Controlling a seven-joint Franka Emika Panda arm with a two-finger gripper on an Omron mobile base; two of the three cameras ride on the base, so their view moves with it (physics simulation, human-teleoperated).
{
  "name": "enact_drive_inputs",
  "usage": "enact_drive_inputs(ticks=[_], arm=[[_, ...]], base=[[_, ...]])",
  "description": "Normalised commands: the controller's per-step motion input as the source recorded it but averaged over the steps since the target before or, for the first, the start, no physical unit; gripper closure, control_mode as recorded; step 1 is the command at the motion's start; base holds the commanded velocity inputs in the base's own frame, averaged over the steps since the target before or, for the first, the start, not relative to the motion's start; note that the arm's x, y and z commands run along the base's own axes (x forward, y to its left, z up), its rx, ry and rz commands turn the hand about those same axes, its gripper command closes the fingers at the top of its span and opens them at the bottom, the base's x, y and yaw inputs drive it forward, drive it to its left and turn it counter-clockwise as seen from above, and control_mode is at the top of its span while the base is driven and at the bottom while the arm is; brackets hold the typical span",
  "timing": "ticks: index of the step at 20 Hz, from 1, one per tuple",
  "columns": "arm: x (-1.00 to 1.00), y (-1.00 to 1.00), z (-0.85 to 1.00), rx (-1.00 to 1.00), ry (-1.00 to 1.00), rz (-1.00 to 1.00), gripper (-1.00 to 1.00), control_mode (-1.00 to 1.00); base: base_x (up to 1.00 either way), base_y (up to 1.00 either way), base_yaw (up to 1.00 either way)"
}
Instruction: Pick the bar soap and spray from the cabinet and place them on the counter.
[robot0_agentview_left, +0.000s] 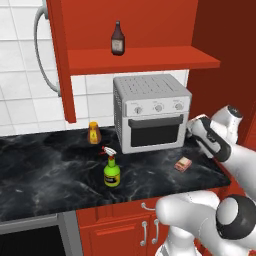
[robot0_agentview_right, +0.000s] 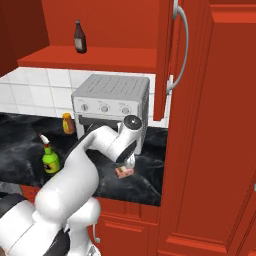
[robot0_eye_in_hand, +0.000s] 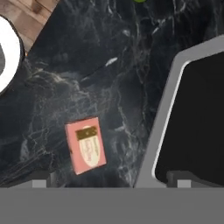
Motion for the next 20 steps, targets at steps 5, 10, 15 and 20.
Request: enact_drive_inputs(ticks=[5, 10, 15, 20], arm=[[-0.54, 0.45, 0.67, -0.10, -0.14, 0.06, -1.00, -1.00], [-0.41, 0.53, 0.84, -0.13, -0.13, 0.06, -1.00, -1.00], [-0.57, 0.31, 0.85, -0.13, -0.17, 0.07, -1.00, -1.00], [-0.75, 0.19, 0.84, -0.12, -0.19, 0.07, -1.00, -1.00]], base=[[0.00, 0.00, 0.00], [0.00, 0.00, 0.00], [0.00, 0.00, 0.00], [0.00, 0.00, 0.00]])
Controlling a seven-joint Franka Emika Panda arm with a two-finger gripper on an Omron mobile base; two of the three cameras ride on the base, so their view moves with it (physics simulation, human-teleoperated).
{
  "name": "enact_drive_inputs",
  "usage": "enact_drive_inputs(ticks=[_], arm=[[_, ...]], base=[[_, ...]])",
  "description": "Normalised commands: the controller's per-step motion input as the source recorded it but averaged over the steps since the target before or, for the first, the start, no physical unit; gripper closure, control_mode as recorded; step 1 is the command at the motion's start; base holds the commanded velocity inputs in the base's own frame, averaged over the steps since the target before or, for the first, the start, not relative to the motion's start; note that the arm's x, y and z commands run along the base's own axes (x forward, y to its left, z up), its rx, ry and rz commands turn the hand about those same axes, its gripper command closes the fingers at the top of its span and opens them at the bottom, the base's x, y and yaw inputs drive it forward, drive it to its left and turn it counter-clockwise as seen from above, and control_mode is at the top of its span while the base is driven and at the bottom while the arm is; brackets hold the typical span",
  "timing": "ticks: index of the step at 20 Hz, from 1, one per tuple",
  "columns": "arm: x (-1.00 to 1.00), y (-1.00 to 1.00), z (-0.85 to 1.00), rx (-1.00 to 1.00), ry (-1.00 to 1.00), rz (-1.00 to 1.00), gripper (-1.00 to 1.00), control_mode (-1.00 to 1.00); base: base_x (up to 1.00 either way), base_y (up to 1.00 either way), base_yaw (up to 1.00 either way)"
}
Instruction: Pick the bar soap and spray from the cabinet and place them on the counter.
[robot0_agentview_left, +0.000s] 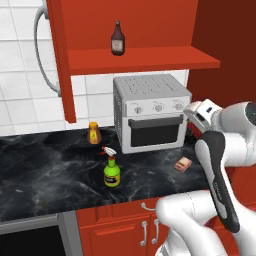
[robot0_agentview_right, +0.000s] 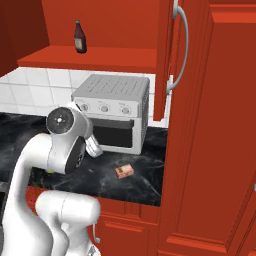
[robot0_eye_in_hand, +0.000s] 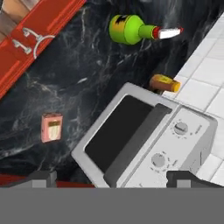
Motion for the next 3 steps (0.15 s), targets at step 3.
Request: enact_drive_inputs(ticks=[3], arm=[[-0.75, 0.17, 0.91, -0.10, -0.19, 0.07, -1.00, -1.00]], base=[[0.00, 0.00, 0.00]])
